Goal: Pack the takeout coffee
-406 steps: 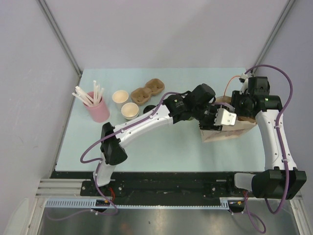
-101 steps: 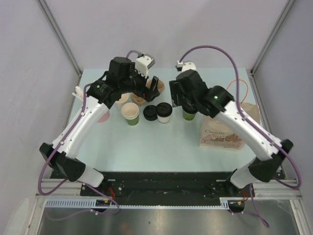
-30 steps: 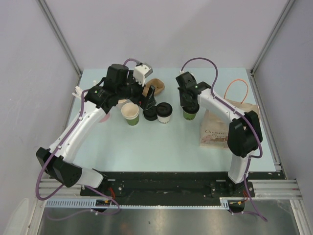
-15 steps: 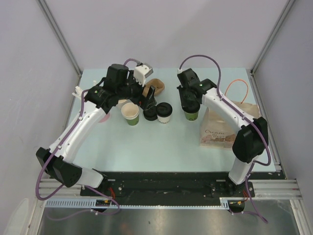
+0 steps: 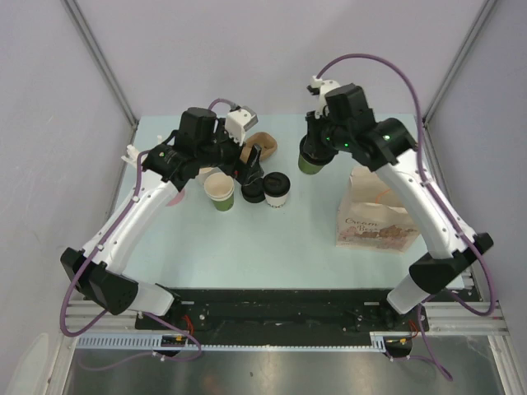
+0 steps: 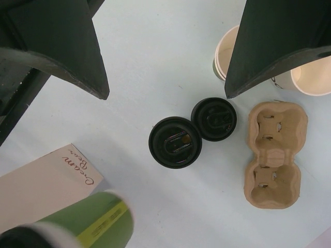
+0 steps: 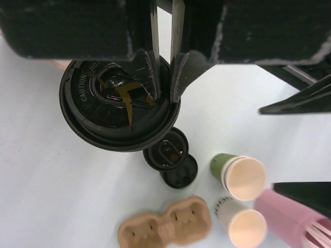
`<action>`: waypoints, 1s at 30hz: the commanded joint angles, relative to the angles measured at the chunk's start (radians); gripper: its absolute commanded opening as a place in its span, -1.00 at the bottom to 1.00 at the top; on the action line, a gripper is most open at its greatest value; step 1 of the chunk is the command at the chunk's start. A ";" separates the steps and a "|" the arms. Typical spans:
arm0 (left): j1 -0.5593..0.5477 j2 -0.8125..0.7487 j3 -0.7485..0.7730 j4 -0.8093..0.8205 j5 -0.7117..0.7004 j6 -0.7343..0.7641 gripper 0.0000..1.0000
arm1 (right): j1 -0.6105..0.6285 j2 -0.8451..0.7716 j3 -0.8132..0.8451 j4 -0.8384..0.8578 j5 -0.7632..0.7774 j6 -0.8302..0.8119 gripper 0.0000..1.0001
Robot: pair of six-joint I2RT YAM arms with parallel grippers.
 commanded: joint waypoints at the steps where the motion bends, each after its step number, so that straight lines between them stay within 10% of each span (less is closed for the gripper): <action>1: 0.006 -0.018 0.010 0.004 0.033 0.050 0.98 | -0.008 -0.110 0.103 -0.109 -0.009 0.025 -1.00; 12: -0.078 0.082 0.081 0.002 0.032 0.035 0.82 | -0.204 -0.318 0.039 -0.224 0.002 0.057 -1.00; 30: -0.331 0.600 0.751 0.003 0.085 -0.062 0.74 | -0.402 -0.507 -0.341 -0.154 -0.128 0.030 -1.00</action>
